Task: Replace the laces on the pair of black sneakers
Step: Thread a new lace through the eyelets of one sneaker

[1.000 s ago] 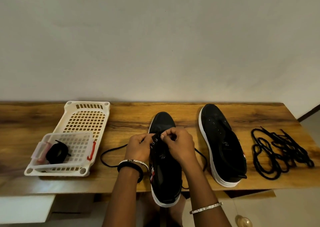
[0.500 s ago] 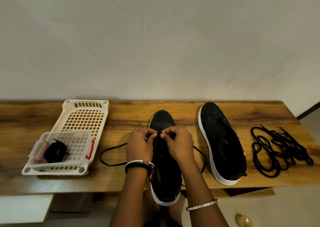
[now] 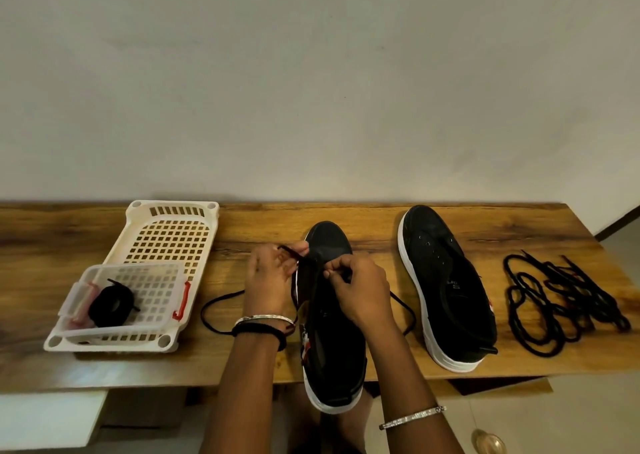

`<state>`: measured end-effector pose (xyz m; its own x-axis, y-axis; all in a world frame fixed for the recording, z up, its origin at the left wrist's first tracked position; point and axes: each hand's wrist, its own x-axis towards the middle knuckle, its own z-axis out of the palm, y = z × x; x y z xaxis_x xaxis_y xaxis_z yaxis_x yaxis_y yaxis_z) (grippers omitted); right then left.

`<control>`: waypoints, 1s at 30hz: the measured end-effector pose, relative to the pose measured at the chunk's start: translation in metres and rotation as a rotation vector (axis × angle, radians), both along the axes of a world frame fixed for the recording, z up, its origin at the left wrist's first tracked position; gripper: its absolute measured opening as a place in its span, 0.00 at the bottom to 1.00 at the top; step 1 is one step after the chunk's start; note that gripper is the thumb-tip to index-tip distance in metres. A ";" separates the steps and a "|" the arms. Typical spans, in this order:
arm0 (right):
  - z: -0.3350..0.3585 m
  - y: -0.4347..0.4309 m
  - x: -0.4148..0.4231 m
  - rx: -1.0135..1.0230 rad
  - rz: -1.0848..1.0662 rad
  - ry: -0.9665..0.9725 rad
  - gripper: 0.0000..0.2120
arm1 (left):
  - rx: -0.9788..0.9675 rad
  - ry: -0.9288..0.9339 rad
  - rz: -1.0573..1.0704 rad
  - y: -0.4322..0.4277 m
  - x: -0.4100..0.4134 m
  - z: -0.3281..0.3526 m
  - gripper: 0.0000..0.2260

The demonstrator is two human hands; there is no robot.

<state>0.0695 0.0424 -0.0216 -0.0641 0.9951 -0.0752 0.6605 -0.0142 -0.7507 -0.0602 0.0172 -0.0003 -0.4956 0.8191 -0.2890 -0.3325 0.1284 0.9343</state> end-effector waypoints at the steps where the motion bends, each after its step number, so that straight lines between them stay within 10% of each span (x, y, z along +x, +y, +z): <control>1: 0.000 0.000 0.000 -0.001 0.003 -0.006 0.05 | 0.031 -0.206 0.037 0.000 -0.002 0.004 0.15; 3: 0.000 0.000 0.000 -0.004 0.005 -0.020 0.04 | 0.017 -0.274 0.103 -0.003 -0.007 0.008 0.11; 7: 0.001 0.001 0.000 0.010 0.020 -0.063 0.04 | -0.094 0.711 -0.110 -0.011 -0.012 0.001 0.03; 11: -0.001 0.002 0.001 0.002 0.022 -0.039 0.05 | -0.211 1.183 -0.421 -0.013 -0.020 -0.015 0.05; 14: -0.003 0.002 0.003 0.003 0.008 0.011 0.05 | -0.164 1.001 -0.382 -0.012 -0.022 -0.012 0.06; 22: -0.001 0.002 0.006 -0.011 0.008 0.060 0.05 | 0.100 -0.471 0.008 -0.010 -0.031 0.019 0.14; 30: -0.001 0.002 0.006 -0.011 0.007 0.058 0.05 | -0.137 0.768 -0.238 -0.018 -0.028 0.008 0.14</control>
